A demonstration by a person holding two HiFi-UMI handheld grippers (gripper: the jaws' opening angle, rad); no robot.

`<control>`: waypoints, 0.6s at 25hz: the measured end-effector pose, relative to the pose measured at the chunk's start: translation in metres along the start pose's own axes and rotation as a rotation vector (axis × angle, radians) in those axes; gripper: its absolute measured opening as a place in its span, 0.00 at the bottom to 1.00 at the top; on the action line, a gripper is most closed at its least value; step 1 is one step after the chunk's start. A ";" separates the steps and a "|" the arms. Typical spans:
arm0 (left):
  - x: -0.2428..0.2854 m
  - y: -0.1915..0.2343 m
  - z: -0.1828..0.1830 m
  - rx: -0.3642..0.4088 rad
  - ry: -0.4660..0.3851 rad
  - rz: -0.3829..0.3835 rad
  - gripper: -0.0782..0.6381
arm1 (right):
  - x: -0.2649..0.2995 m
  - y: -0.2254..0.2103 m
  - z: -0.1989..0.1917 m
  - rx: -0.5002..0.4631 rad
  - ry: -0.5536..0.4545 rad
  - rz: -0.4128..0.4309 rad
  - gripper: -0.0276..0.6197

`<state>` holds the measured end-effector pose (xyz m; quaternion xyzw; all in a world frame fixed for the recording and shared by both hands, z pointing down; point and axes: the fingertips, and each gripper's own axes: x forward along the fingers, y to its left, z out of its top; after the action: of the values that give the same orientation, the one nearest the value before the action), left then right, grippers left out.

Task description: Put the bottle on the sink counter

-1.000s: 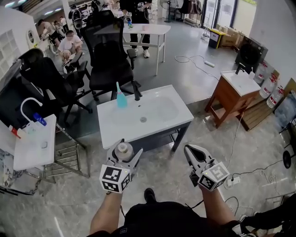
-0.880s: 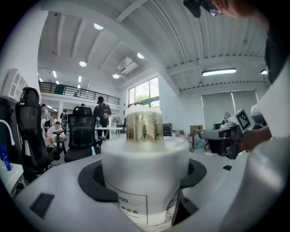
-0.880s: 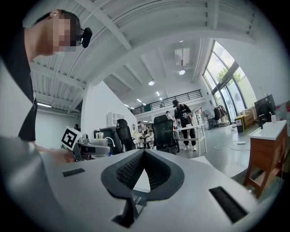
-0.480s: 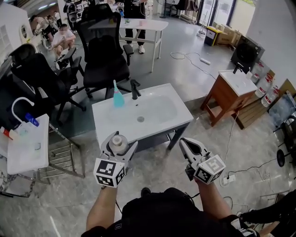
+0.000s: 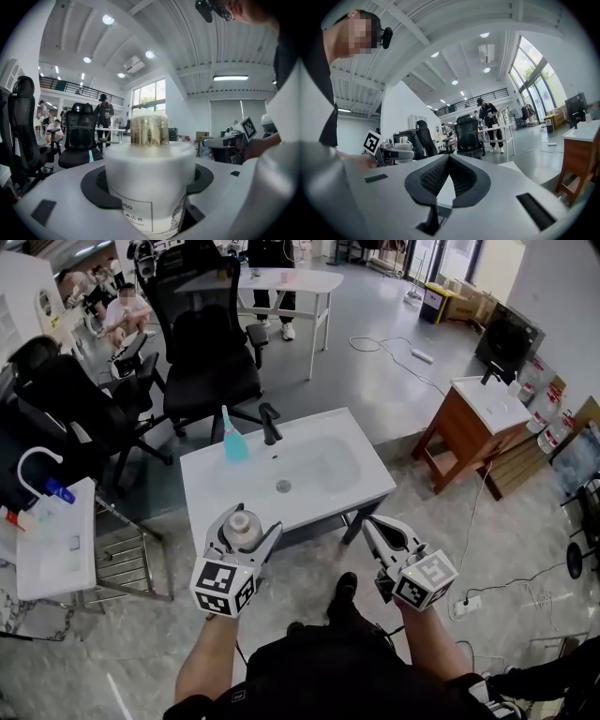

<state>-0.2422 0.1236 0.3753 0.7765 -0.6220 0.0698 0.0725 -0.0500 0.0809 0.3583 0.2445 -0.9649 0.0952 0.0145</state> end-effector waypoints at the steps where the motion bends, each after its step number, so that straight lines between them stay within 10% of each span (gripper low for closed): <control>1: 0.011 0.002 0.003 0.004 0.002 0.004 0.58 | 0.005 -0.011 0.002 -0.001 -0.003 0.005 0.06; 15: 0.199 -0.001 0.037 -0.032 0.022 0.080 0.58 | 0.072 -0.202 0.032 0.010 0.009 0.089 0.06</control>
<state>-0.1979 -0.0744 0.3785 0.7488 -0.6529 0.0711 0.0889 -0.0170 -0.1331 0.3681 0.2011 -0.9742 0.1015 0.0135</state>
